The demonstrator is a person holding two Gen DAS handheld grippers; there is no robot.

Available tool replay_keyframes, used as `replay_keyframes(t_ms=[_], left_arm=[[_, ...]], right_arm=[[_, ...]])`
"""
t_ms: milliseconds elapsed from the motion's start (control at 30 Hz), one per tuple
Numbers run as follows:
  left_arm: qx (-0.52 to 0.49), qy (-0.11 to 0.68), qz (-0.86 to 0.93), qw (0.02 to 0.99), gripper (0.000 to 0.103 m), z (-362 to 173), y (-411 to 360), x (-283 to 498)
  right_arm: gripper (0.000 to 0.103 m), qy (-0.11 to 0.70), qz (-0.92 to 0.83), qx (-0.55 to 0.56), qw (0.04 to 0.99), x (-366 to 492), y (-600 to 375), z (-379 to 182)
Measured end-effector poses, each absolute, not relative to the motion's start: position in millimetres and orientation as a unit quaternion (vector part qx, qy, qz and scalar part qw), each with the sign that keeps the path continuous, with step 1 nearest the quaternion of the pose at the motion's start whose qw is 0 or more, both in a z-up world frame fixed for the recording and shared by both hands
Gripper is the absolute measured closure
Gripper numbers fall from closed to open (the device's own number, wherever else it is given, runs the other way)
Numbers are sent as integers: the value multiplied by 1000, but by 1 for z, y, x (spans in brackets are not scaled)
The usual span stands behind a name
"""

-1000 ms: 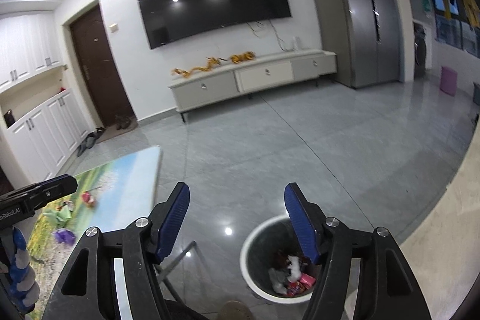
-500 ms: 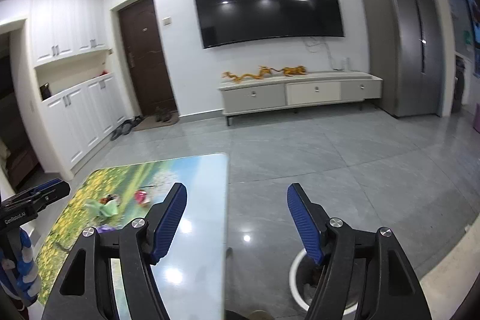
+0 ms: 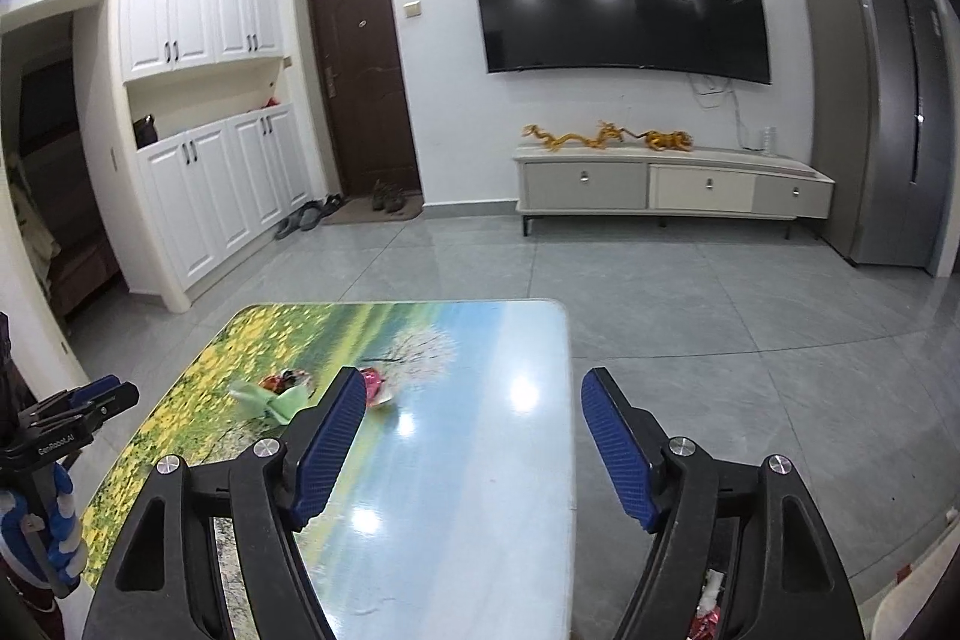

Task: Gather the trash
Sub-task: 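Move both open tools back over the remaining trash on the table, then grasp the green bag with the left tool while the right tool grasps the purple bag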

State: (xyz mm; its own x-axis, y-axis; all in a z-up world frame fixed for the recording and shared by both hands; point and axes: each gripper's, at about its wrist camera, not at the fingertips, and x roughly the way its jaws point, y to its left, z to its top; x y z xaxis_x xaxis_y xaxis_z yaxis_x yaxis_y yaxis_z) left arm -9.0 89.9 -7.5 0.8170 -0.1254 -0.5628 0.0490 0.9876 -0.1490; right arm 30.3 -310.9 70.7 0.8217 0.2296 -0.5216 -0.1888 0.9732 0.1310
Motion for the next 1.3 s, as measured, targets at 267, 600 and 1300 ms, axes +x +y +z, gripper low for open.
replay_keyframes(t_ms=[267, 600, 1300], left_arm=[[-72, 317, -32, 945, 44, -31, 124, 1], [-79, 341, -63, 935, 44, -54, 144, 22], [-63, 406, -193, 891, 45, -76, 76, 129]], right_arm=[[30, 300, 145, 27, 942, 51, -268, 56], [30, 337, 178, 16, 924, 75, -229, 28], [30, 428, 312, -13, 848, 119, -146, -64]])
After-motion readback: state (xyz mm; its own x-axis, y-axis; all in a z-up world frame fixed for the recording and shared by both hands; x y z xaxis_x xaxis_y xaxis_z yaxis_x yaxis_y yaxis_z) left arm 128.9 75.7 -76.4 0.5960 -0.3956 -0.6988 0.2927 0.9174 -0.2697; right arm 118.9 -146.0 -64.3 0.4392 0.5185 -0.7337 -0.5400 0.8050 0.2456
